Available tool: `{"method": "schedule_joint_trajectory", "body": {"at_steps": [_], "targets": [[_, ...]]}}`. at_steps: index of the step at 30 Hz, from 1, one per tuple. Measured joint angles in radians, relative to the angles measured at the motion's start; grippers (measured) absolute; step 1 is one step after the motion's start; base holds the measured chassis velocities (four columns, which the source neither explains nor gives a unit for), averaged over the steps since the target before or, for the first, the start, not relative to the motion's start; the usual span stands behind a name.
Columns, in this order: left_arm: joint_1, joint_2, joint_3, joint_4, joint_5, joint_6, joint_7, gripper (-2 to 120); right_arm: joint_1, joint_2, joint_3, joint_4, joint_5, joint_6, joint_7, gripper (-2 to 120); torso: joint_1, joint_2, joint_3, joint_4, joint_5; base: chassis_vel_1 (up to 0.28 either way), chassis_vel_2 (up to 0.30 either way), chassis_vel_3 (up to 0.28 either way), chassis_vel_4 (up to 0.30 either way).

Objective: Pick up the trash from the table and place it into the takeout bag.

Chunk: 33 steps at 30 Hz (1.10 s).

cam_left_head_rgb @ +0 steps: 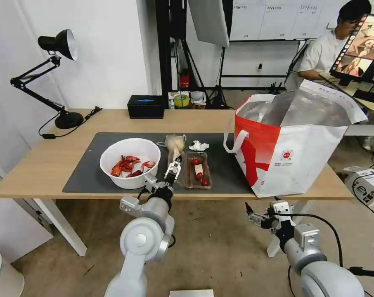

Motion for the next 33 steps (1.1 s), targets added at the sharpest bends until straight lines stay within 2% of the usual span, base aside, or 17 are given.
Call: {"method": "schedule_joint_trajectory", "body": {"at_steps": [8,23,33], "targets": [[-0.027,0.000,0.011,0.018,-0.005,0.001,0.000,100,-0.005,0.002,0.001,0.001,-0.003,0.003,0.001,100,0.000,0.000,0.000,0.0000,0.0000,0.000,0.000,0.000,0.000],[-0.096,0.001,0.113,0.101,0.024,0.012,0.002,100,-0.020,0.003,0.022,0.008,-0.001,0.012,0.002,100,0.000,0.000,0.000,0.0000,0.0000,0.000,0.000,0.000,0.000],[-0.106,0.019,0.142,0.100,0.063,0.047,0.015,100,-0.030,0.003,0.031,0.014,0.003,0.021,0.002,100,0.000,0.000,0.000,-0.0001,0.0000,0.000,0.000,0.000,0.000]]}}
